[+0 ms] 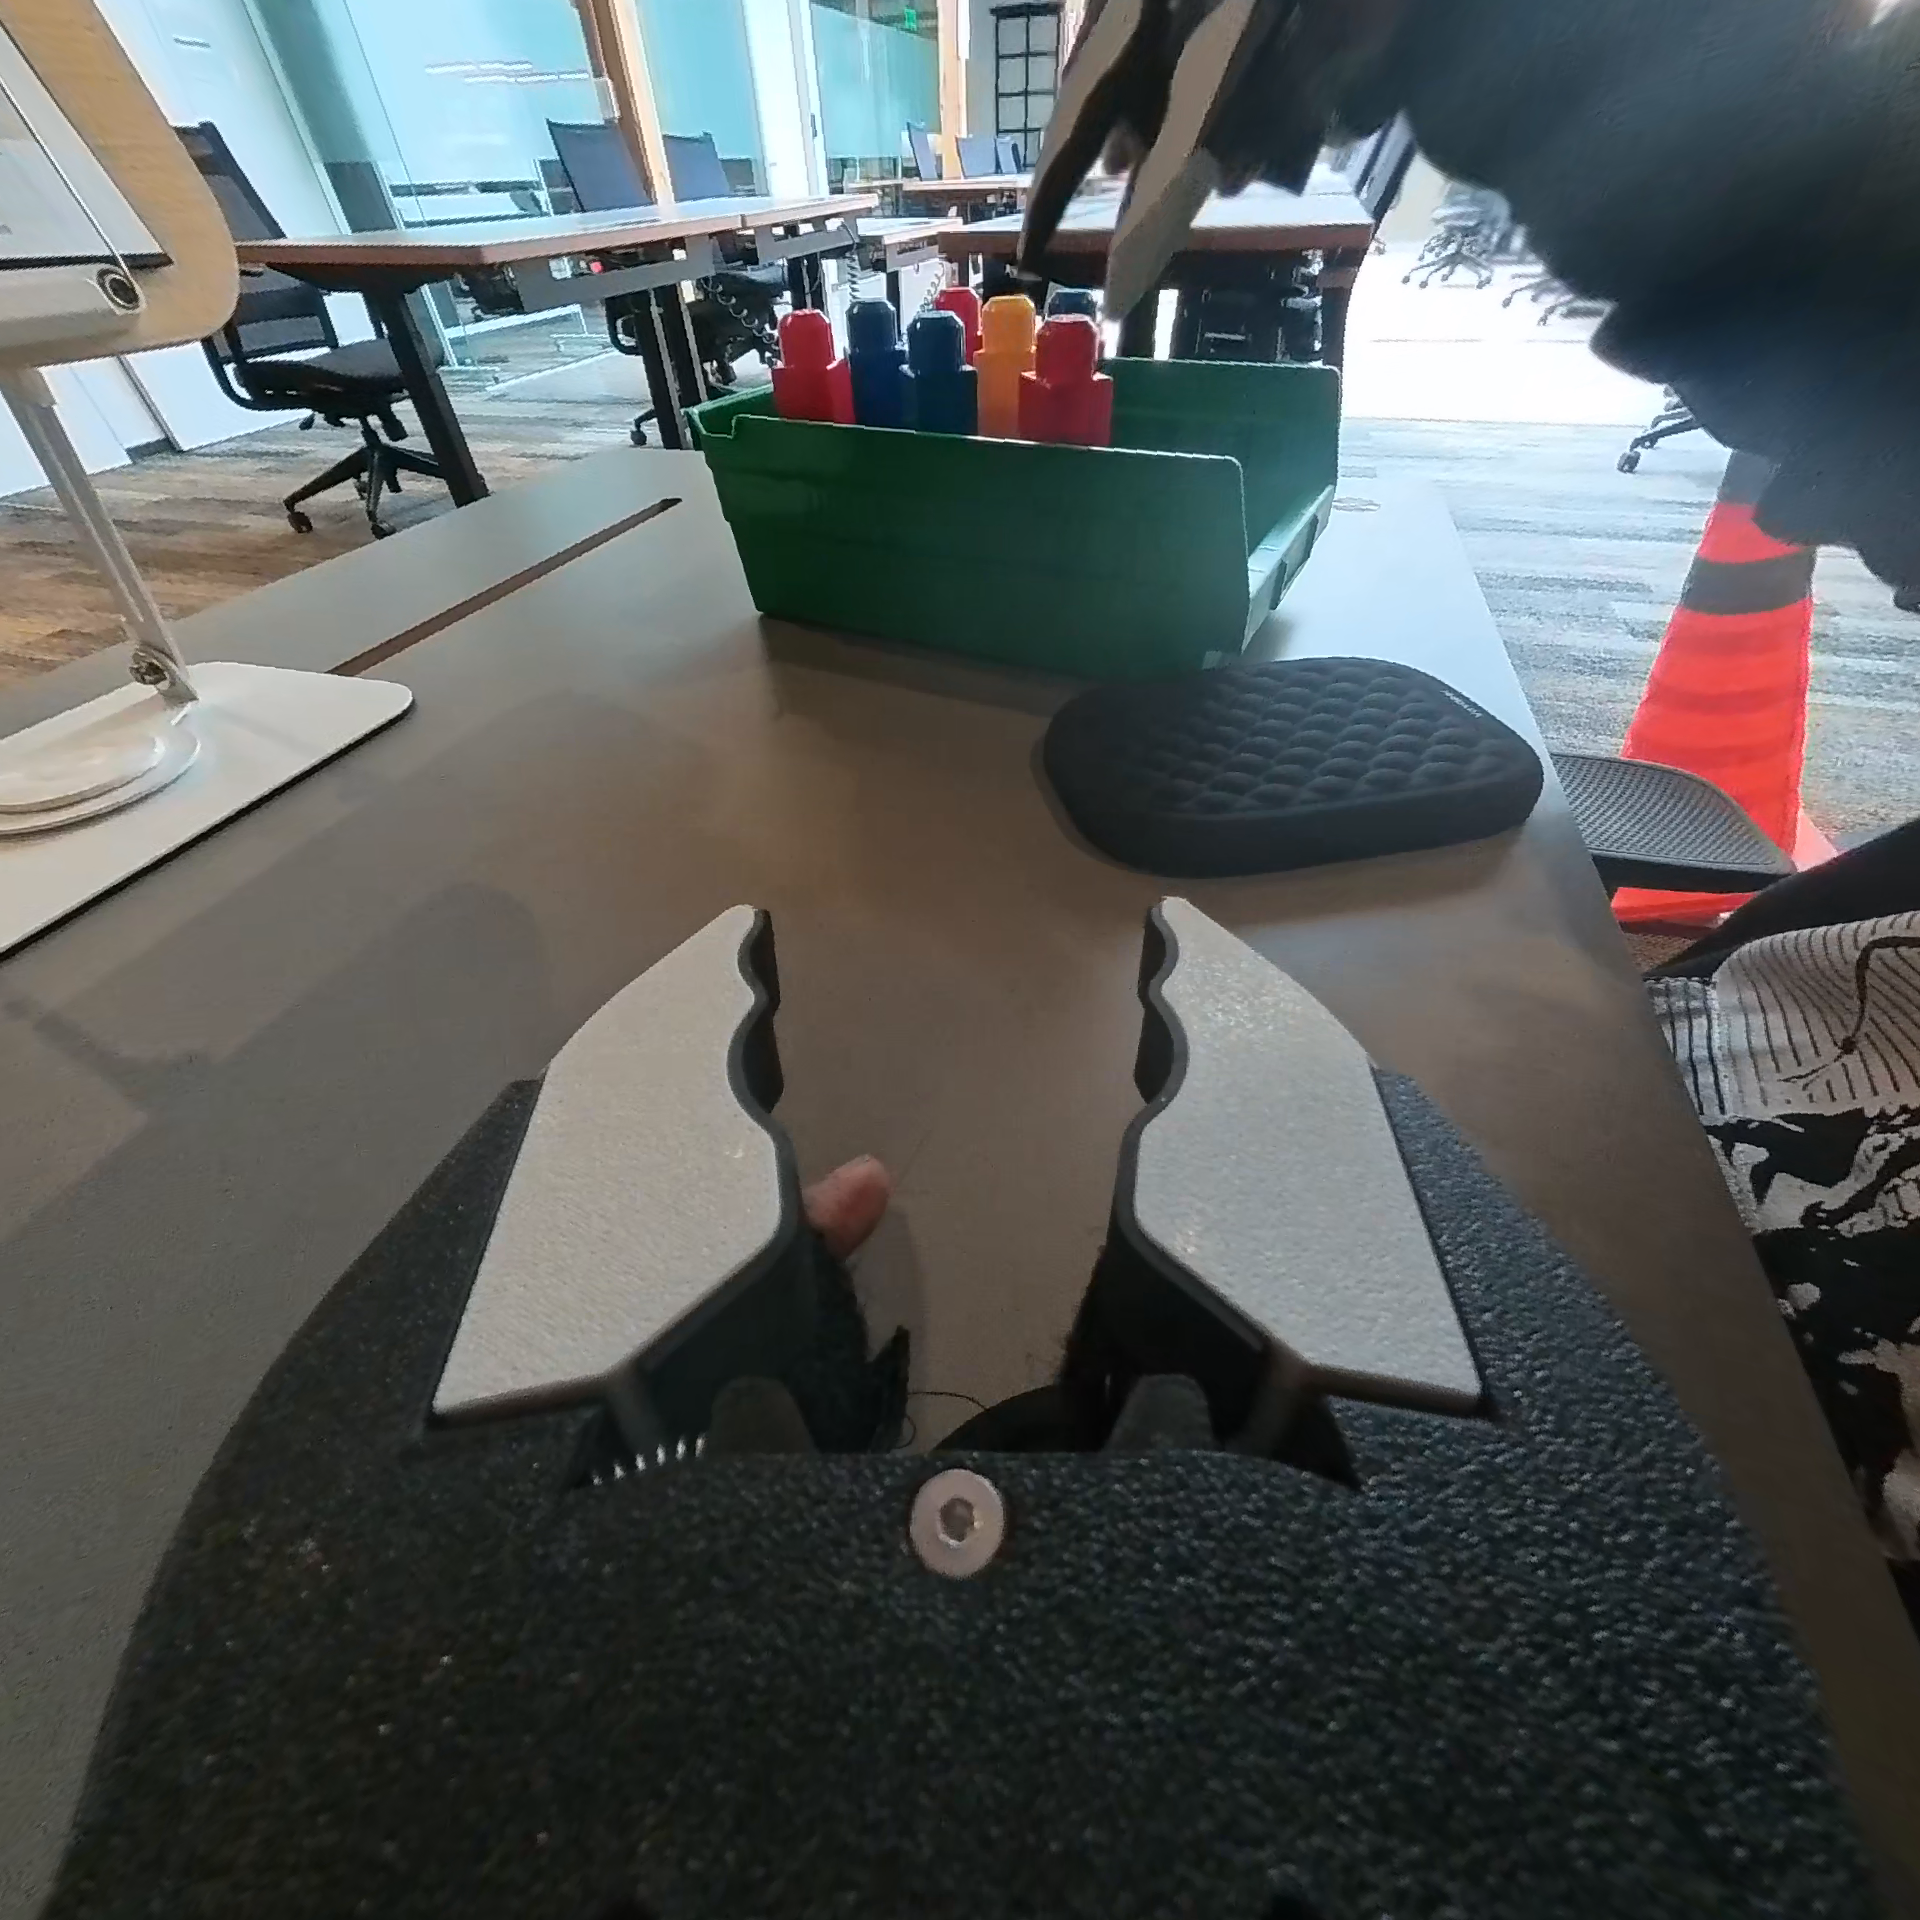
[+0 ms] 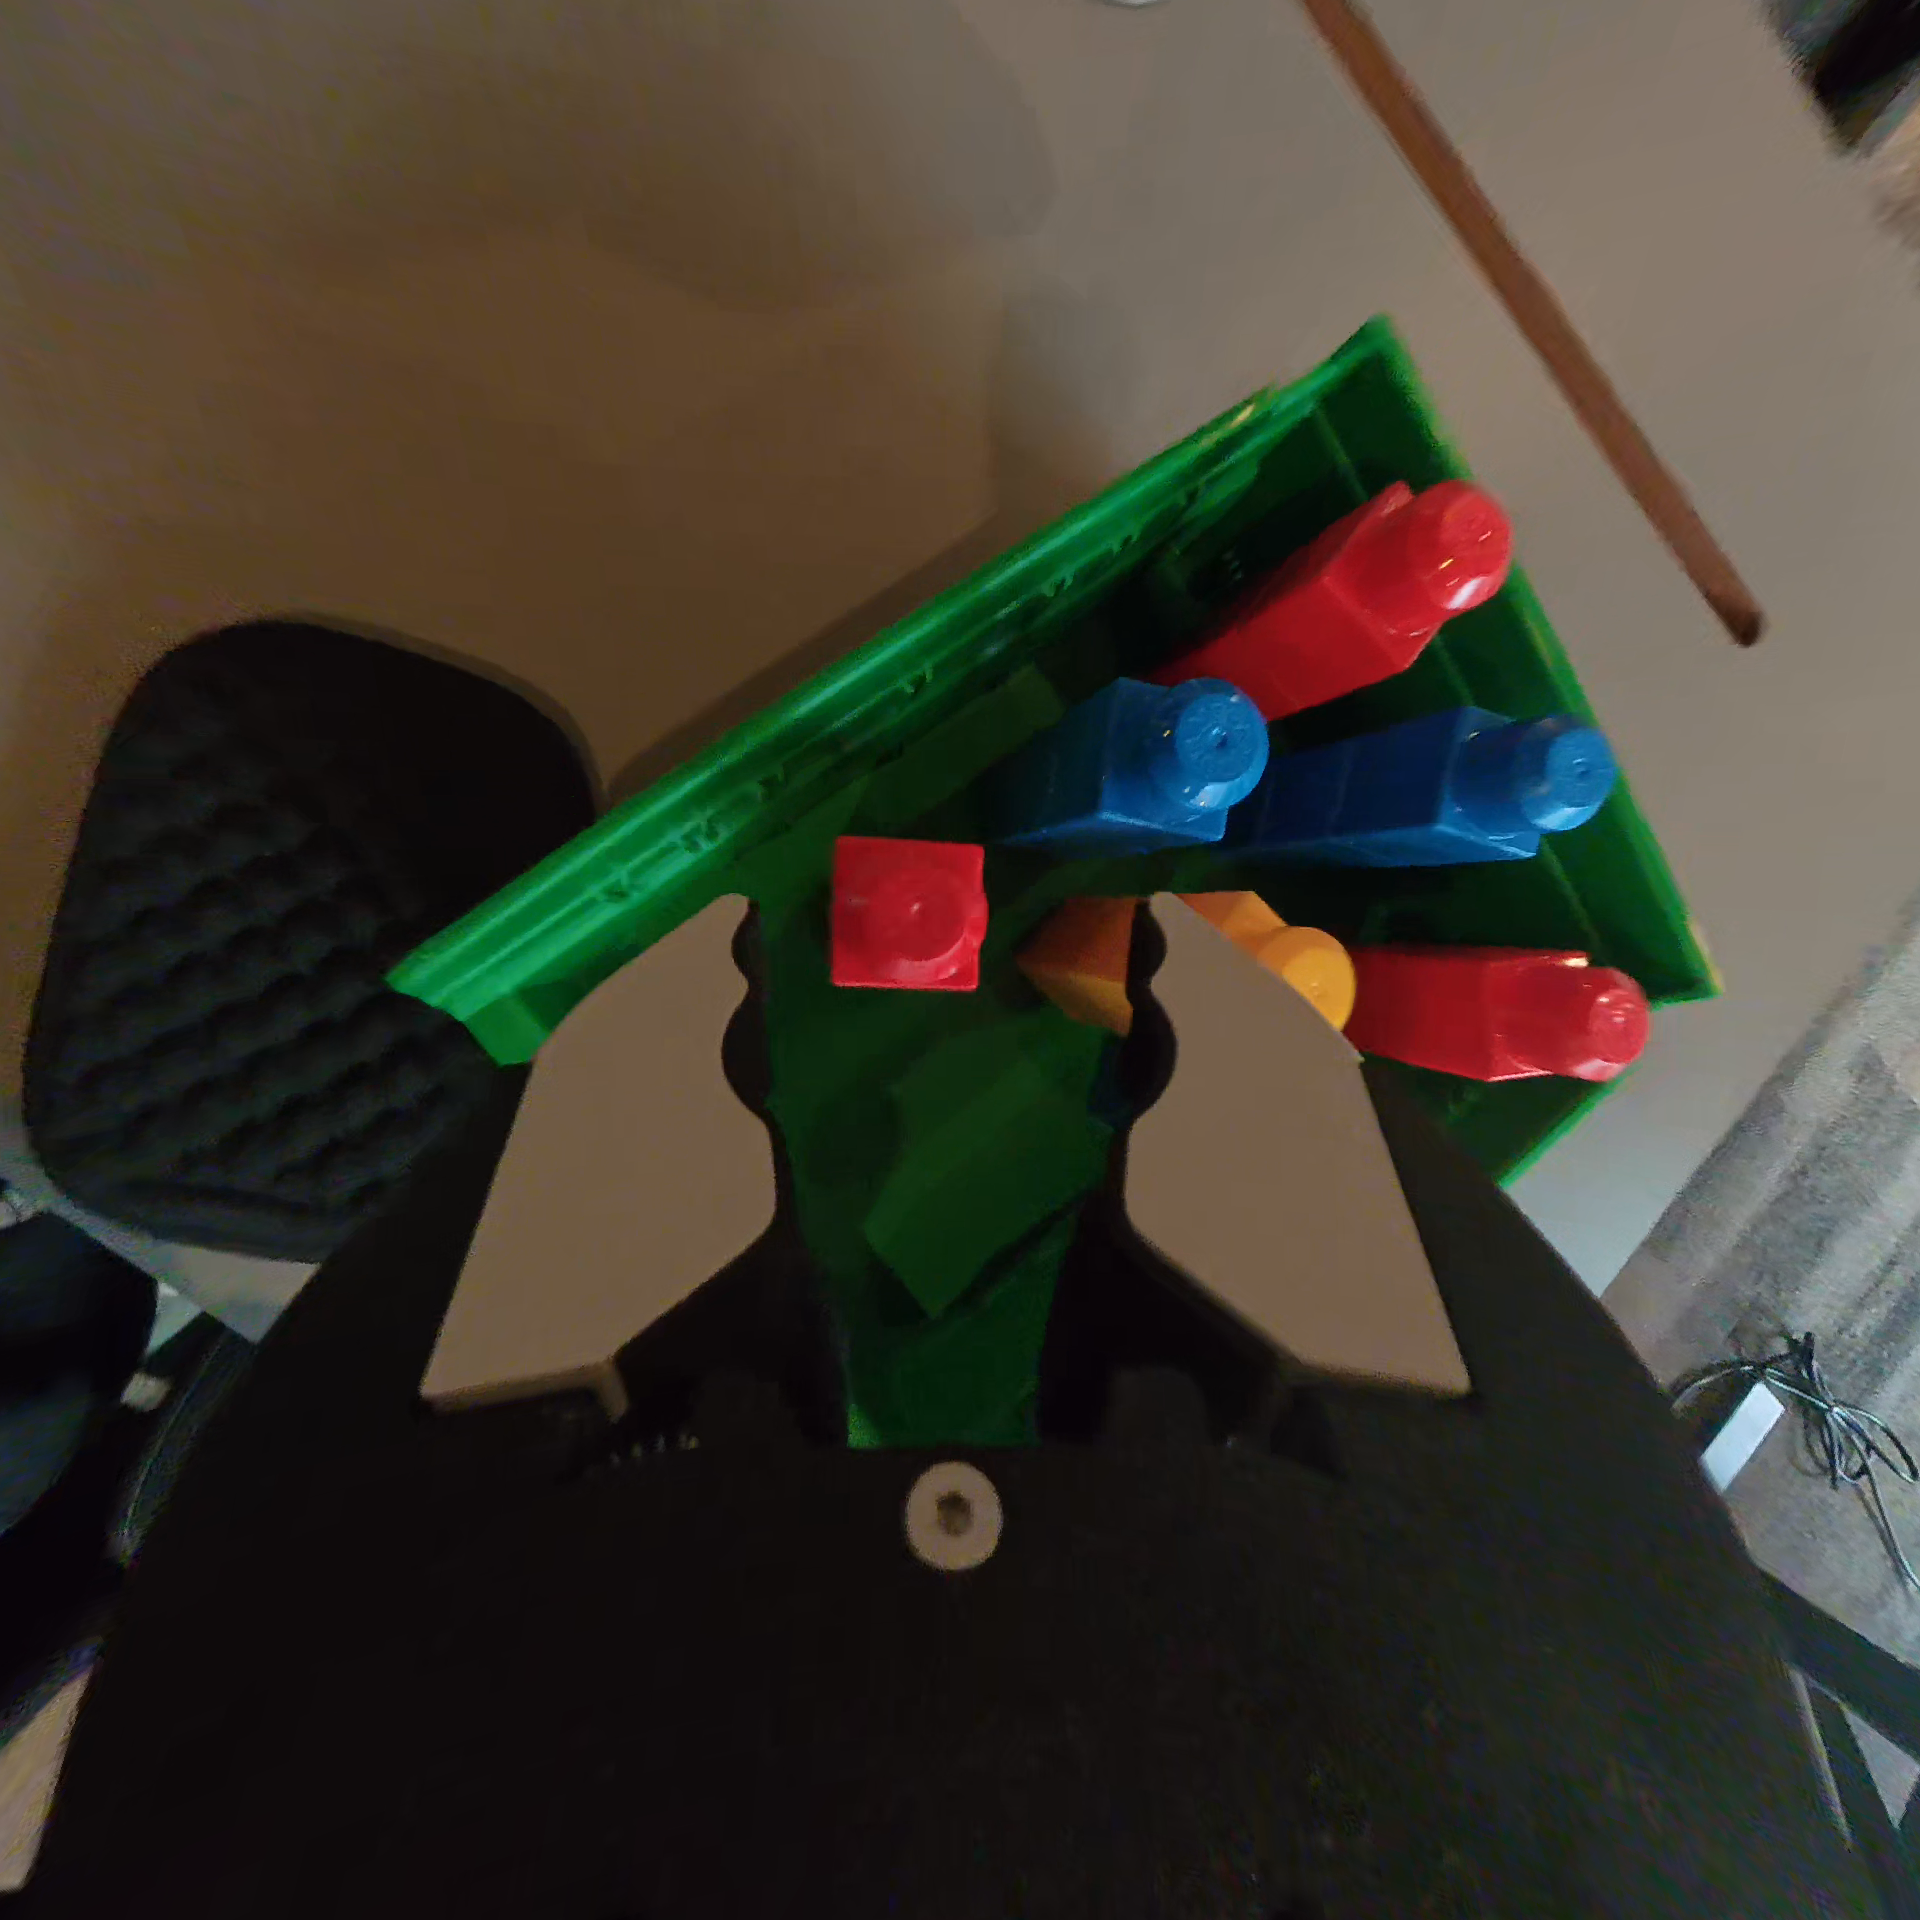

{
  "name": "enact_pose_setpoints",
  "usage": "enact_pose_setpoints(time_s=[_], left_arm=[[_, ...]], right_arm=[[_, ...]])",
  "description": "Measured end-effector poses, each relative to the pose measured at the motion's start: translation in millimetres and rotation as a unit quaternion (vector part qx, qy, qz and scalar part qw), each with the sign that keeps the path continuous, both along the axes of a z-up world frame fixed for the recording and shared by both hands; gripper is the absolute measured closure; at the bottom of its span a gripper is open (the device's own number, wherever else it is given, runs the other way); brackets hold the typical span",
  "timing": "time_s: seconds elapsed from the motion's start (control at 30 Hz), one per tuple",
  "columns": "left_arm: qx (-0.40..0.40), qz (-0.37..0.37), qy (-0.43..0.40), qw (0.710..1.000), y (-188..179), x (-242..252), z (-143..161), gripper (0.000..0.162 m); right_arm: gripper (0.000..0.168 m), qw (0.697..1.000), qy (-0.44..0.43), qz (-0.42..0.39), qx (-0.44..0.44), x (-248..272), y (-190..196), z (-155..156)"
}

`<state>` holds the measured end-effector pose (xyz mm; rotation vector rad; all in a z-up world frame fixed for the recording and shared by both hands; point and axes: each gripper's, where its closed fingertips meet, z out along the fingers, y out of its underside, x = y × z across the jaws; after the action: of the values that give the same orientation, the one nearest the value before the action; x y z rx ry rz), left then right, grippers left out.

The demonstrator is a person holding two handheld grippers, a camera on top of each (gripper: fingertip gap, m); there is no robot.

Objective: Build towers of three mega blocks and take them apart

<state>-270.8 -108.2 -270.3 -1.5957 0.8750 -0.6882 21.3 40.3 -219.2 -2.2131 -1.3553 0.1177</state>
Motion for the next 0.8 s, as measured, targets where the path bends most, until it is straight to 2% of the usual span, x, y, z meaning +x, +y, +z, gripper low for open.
enact_pose_setpoints(time_s=[0.1, 0.23, 0.37, 0.6, 0.8], left_arm=[[-0.002, 0.000, 0.001, 1.000, 0.2, 0.2, -0.6, 0.095], [-0.002, 0.000, 0.004, 1.000, 0.4, 0.4, -1.3, 0.095], [-0.001, 0.002, 0.003, 1.000, 0.7, 0.2, -1.0, 0.095], [0.001, 0.009, -0.001, 1.000, 1.9, -1.4, 0.2, 0.096], [0.005, 0.010, 0.003, 1.000, 1.6, -1.0, 0.1, 0.096]], right_arm=[[0.095, 0.997, 0.049, -0.002, 0.052, -16.8, -6.6, 27.4], [0.086, 0.980, 0.161, 0.039, 0.113, -63.7, -31.9, 63.2], [0.081, 0.963, 0.228, 0.065, 0.126, -101.8, -57.9, 74.9], [0.078, 0.925, 0.342, 0.080, 0.144, -155.5, -89.3, 62.8], [0.088, 0.885, 0.425, 0.000, 0.189, -176.7, -86.7, 26.0]])
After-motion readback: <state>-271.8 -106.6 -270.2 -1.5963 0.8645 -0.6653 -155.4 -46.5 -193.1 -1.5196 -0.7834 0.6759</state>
